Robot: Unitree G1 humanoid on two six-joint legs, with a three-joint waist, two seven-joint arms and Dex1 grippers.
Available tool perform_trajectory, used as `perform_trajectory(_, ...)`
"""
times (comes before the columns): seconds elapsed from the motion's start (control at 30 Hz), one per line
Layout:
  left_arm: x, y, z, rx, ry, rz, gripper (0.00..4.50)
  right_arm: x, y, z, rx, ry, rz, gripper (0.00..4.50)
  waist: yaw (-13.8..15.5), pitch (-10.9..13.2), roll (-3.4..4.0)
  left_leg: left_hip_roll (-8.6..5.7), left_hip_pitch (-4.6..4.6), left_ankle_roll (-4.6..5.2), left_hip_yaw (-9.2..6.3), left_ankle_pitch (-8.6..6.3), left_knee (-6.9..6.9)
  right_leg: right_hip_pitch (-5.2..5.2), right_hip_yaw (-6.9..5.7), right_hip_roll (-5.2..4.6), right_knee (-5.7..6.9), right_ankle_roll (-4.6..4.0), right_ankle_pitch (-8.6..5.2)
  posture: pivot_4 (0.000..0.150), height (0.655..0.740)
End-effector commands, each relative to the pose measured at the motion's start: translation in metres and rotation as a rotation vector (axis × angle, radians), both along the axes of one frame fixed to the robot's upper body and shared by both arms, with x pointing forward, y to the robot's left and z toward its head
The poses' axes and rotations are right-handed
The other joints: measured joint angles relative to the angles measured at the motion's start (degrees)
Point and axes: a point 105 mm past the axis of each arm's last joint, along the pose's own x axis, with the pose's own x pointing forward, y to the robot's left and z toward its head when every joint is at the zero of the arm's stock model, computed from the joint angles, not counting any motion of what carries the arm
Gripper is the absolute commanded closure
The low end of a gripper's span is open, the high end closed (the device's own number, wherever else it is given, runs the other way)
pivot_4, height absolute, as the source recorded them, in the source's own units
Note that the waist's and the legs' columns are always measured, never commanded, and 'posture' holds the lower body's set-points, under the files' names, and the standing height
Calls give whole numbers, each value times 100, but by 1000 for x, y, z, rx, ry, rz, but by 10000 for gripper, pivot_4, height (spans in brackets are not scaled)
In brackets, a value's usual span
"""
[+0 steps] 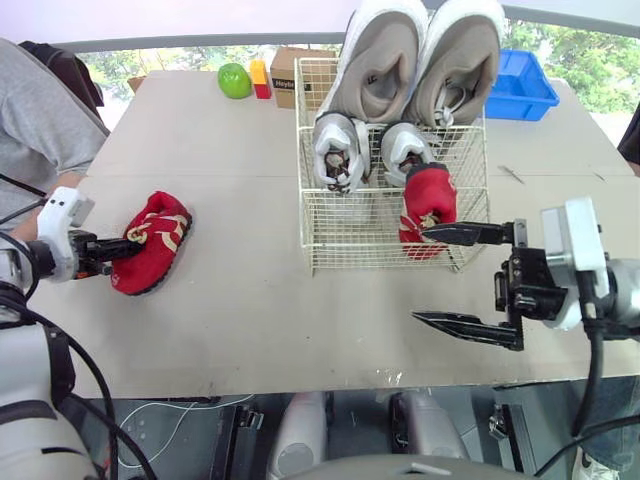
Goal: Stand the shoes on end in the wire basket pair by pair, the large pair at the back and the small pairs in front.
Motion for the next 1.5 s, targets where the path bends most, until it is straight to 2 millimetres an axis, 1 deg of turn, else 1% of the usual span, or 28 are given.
perform_trajectory(0.03, -3, -4, 29, -149, -107, -29, 44915, -2, -1, 2, 2, -34, 0, 0, -18, 0, -9, 0, -1, 0, -4, 0, 0, 0, 0, 0, 0, 0, 0, 1500, 7400)
perform_trajectory(0.1, -6, -10, 47, -208, -175, -83, 44915, 0, -3, 0, 4, -31, -4, 0, -41, -3, -20, 3, -3, 0, -7, 0, 0, -1, -6, 3, 0, 1, 0, 1500, 7400)
perform_trajectory(0.17, -9, -24, 66, -251, -248, -146, 44915, 3, -5, -1, 10, -31, -10, 0, -62, -3, -22, 9, -3, 0, -14, 0, 0, -2, -7, 5, 0, 3, 2, 1500, 7400)
perform_trajectory(0.23, -17, -54, 92, -303, -369, -220, 44915, 5, -7, -2, 12, -30, -16, 0, -123, -2, -21, 21, 0, -1, -23, 0, -4, -4, 4, -3, 1, 10, 6, 1500, 7400)
perform_trajectory(0.27, -21, -68, 104, -315, -449, -241, 44915, 7, -8, -4, 12, -32, -21, 0, -134, -2, -21, 22, 0, -2, -24, 0, -4, -3, 1, -31, 5, 12, 7, 1500, 7400)
perform_trajectory(0.3, -26, -86, 119, -301, -573, -260, 44915, 10, -11, -5, 16, -39, -36, 0, -131, -2, -19, 21, 0, -2, -30, 0, -3, -2, -3, -35, 3, 14, 9, 1500, 7400)
perform_trajectory(0.33, -31, -100, 132, -303, -682, -248, 44915, 11, -12, -7, 22, -40, -45, 0, -114, -2, -19, 18, 3, -2, -36, 0, -3, 4, -4, -48, 3, 14, 9, 1500, 7400)
perform_trajectory(0.37, -38, -119, 141, -322, -772, -241, 44915, 12, -16, -9, 29, -41, -55, 0, -92, -2, -20, 15, 1, -3, -41, 0, -1, 10, -9, -61, 4, 15, 8, 1500, 7400)
perform_trajectory(0.4, -43, -131, 145, -339, -819, -228, 44915, 13, -18, -11, 33, -42, -60, 0, -69, -3, -22, 14, 2, -3, -41, 1, 2, 15, -11, -62, 4, 16, 9, 1500, 7400)
perform_trajectory(0.47, -49, -158, 147, -304, -897, -217, 44915, 15, -23, -13, 36, -49, -74, 0, -53, -5, -24, 6, 8, -3, -35, 1, 5, 23, -11, -56, 8, 26, 15, 1500, 7400)
perform_trajectory(0.5, -48, -178, 148, -281, -965, -185, 44915, 16, -27, -11, 71, -29, -73, 0, -49, -9, -18, 4, 15, -3, -30, 1, 5, 24, -14, -53, 12, 27, 15, 1500, 7400)
perform_trajectory(0.53, -49, -192, 150, -278, -1021, -157, 44915, 17, -29, -9, 98, -16, -71, 0, -38, -12, -13, 0, 22, -2, -24, 1, 5, 28, -10, -44, 15, 27, 15, 1500, 7400)
perform_trajectory(0.57, -51, -206, 150, -255, -1067, -141, 44915, 18, -32, -9, 96, -13, -74, 0, -27, -11, -14, -7, 27, -1, -22, 2, 6, 31, -8, -29, 20, 28, 15, 1500, 7400)
perform_trajectory(0.63, -52, -225, 144, -243, -1145, -94, 44915, 20, -33, -8, 94, -5, -73, 0, -24, -11, -14, -12, 25, 0, -26, 2, 27, 36, -3, -17, 30, 29, 16, 1500, 7400)
perform_trajectory(0.7, -56, -248, 133, -193, -1209, -136, 44915, 22, -33, -7, 98, -1, -78, 0, -39, -12, -13, -18, 26, 0, -17, 2, 39, 37, 9, 1, 35, 27, 16, 1500, 7400)
perform_trajectory(0.77, -51, -258, 122, -177, -1257, -96, 44915, 21, -33, -7, 87, 1, -74, 0, -38, -13, -10, -13, 32, 0, -11, 1, 42, 37, 29, 21, 36, 9, 7, 1500, 7400)
perform_trajectory(0.87, -43, -274, 110, -159, -1350, -106, 44915, 20, -33, -2, 89, 7, -79, 0, -28, -13, -10, -11, 22, 0, -5, 1, 56, 36, 22, 30, 44, 1, 2, 1500, 7400)
perform_trajectory(0.97, -36, -292, 101, -127, -1430, -134, 44915, 16, -36, -3, 68, 21, -79, 0, -5, -17, -3, -9, 22, 1, -6, 0, 60, 35, 22, 31, 48, 0, 2, 1500, 7400)
perform_trajectory(1.07, -32, -298, 93, -147, -1467, -122, 44915, 16, -38, -2, 64, 24, -87, 0, 0, -17, -4, -11, 13, 6, -7, -3, 74, 36, 29, 28, 44, 1, 2, 1500, 7400)
perform_trajectory(1.1, -29, -302, 88, -152, -1469, -118, 44915, 16, -37, 1, 65, 22, -88, 0, -7, -17, -4, -10, 14, 10, -10, -5, 76, 35, 34, 27, 44, 2, 2, 1500, 7400)
perform_trajectory(1.17, -26, -319, 75, -146, -1477, -169, 44915, 17, -35, 5, 71, 26, -88, 0, -14, -17, -3, -9, 15, 11, -12, -6, 76, 35, 35, 28, 45, 3, 2, 1500, 7400)
perform_trajectory(1.2, -26, -324, 70, -140, -1483, -184, 44915, 17, -34, 6, 70, 27, -88, 0, -14, -18, -2, -10, 16, 11, -11, -6, 76, 35, 34, 28, 46, 3, 3, 1500, 7400)
perform_trajectory(1.23, -25, -326, 68, -136, -1492, -189, 44915, 18, -33, 7, 68, 28, -88, 0, -15, -18, -3, -10, 17, 11, -10, -6, 76, 35, 34, 29, 47, 3, 3, 1500, 7400)
perform_trajectory(1.33, -17, -322, 52, -51, -1505, -147, 44915, 17, -31, 8, 63, 36, -90, 0, -3, -18, -3, -10, 14, 11, -10, -6, 78, 35, 29, 29, 46, 4, 3, 1500, 7400)
perform_trajectory(1.4, -19, -319, 42, -16, -1501, -145, 44915, 16, -30, 9, 61, 43, -93, 0, -10, -19, -1, -9, 15, 11, -11, -6, 78, 36, 31, 29, 46, 10, 6, 1500, 7400)
perform_trajectory(1.5, -26, -304, 30, 17, -1466, -95, 44915, 15, -31, 8, 61, 63, -105, 0, -25, -29, 16, -1, 20, 11, -13, -6, 76, 36, 33, 28, 49, 13, 8, 1500, 7400)
